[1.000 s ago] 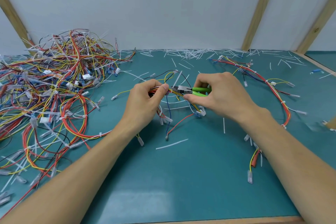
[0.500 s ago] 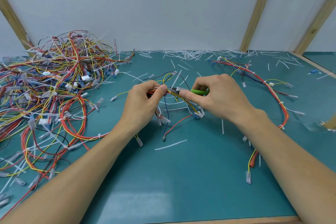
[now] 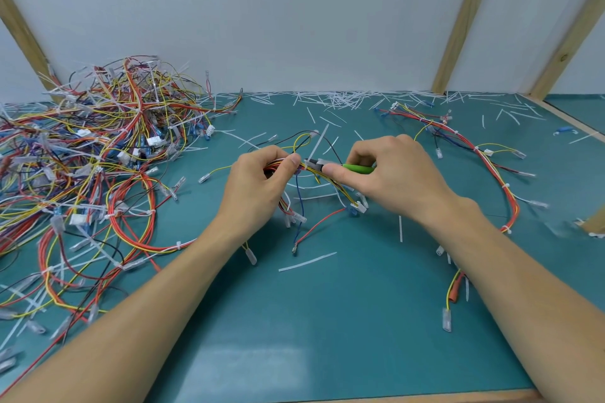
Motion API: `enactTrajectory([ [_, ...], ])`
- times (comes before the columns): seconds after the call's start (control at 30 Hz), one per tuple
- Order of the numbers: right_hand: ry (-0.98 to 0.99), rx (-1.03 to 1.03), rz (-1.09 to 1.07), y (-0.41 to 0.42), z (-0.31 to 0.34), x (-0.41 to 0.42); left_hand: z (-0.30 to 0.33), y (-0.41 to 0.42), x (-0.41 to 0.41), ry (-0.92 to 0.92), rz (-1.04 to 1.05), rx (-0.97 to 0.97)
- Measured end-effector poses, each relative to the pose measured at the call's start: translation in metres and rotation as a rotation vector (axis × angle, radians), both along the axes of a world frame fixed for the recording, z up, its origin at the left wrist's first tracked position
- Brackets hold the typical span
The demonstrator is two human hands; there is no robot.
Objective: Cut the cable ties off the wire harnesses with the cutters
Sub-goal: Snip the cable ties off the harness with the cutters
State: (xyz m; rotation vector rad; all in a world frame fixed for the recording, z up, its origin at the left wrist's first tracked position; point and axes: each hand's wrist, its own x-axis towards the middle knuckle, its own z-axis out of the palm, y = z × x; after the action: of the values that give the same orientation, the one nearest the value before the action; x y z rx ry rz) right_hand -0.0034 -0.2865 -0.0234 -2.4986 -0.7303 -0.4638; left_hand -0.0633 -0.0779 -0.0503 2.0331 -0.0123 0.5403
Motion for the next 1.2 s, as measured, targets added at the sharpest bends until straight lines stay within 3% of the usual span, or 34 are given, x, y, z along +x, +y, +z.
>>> enactTrajectory([
  [0.93,0.029,0.024,-0.026,0.0012,0.0003,-0.0011,0.0016,-0.0009,-0.0003,0.006,-0.006,-0.004],
  [1.2,0.041,0.375,-0.062,0.0014,0.0022,0.003,0.0032,-0.0015,-0.0011,0.004,0.006,-0.033],
])
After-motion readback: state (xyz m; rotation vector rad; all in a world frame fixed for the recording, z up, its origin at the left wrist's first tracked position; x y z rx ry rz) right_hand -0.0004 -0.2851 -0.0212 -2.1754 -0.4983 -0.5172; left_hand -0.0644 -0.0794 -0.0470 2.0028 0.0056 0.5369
